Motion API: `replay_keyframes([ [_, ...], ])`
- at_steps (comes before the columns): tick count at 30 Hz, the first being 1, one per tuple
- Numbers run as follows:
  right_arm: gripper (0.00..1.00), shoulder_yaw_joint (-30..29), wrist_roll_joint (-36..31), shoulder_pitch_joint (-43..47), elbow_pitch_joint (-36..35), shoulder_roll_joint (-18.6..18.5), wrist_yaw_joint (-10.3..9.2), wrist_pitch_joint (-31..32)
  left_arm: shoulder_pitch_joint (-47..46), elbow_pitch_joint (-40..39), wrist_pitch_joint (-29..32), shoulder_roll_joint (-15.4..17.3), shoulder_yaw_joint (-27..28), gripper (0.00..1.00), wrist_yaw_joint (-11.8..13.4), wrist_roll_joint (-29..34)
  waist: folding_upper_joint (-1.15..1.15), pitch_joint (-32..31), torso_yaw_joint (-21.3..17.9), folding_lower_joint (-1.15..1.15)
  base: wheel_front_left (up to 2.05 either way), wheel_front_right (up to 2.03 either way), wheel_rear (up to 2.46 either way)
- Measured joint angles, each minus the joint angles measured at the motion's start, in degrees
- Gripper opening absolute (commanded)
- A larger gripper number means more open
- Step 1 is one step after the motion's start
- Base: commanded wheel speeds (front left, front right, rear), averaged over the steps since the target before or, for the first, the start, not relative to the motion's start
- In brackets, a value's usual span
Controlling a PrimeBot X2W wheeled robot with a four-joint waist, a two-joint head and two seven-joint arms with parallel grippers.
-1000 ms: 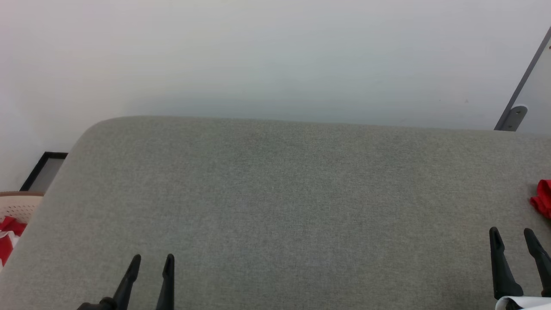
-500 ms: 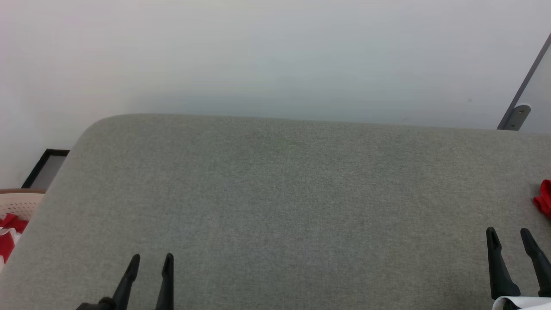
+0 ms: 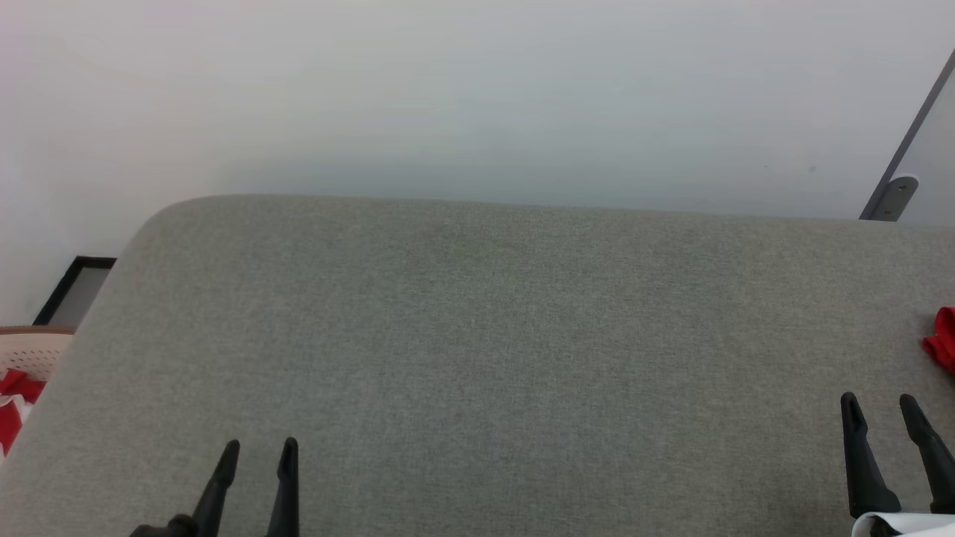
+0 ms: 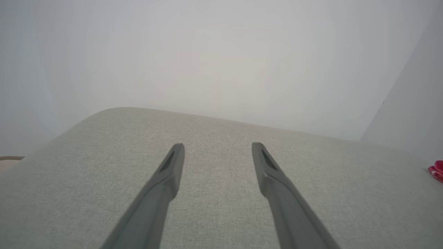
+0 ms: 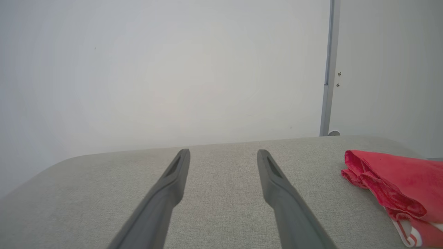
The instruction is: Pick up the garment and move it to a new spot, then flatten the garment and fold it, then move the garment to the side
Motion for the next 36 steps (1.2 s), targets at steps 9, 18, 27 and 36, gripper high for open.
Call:
replay_keyframes([
  [9,0.0,0.1,2.2,0.4,3.7,1.4,0.0,0.6,0.9,3.3,0.5,-1.3,-0.5,0.0,0.0,-2.1,0.0,0.1,-0.1,0.0,0.0,0.0,0.0],
  [18,0.0,0.1,10.5,-0.2,5.3,2.0,0.0,2.3,-0.5,4.4,2.9,-1.5,-0.2,0.0,0.0,-11.3,0.0,0.3,-0.5,0.0,0.0,0.0,0.0],
  [27,0.0,-0.2,18.0,-1.7,6.8,2.6,0.0,4.0,-2.5,5.5,5.0,-1.8,0.2,0.0,0.0,-19.4,0.0,0.4,-0.8,0.0,0.0,0.0,0.0],
  [36,0.0,-0.3,24.8,-3.6,8.1,3.4,0.0,5.5,-4.0,6.2,6.9,-2.1,0.6,0.0,0.0,-26.8,0.0,0.6,-1.2,0.0,0.0,0.0,0.0],
])
